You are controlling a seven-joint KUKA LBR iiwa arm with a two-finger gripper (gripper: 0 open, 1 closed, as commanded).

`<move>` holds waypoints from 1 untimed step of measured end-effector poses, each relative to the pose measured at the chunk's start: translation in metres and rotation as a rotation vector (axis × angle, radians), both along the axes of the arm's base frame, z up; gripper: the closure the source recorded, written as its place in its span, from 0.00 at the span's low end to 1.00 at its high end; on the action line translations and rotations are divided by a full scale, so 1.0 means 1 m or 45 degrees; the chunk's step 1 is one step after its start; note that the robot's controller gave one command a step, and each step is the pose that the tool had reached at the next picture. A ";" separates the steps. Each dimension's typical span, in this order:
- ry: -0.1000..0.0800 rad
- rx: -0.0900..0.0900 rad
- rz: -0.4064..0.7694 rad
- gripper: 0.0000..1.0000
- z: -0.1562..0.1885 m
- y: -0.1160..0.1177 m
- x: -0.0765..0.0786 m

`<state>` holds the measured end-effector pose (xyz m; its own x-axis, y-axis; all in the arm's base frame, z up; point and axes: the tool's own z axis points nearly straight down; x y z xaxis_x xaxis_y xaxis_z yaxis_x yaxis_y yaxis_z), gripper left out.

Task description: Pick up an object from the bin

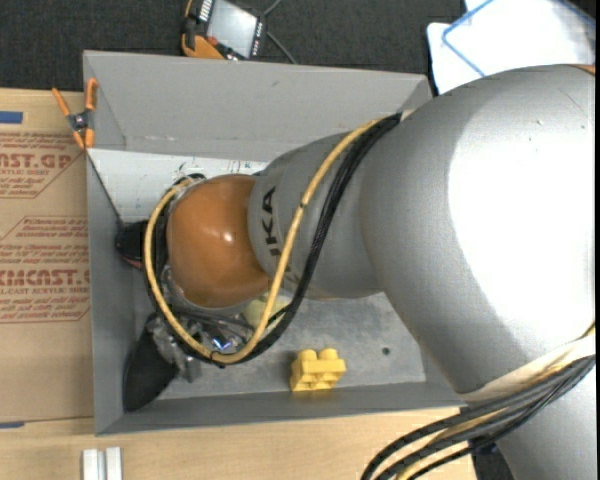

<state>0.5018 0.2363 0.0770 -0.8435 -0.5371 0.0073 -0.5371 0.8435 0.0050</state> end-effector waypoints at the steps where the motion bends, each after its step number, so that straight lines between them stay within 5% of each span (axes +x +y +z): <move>1: 0.003 0.001 -0.019 1.00 0.020 0.001 -0.007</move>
Offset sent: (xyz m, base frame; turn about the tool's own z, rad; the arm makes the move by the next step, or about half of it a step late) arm 0.0026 0.0077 0.1568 -0.0252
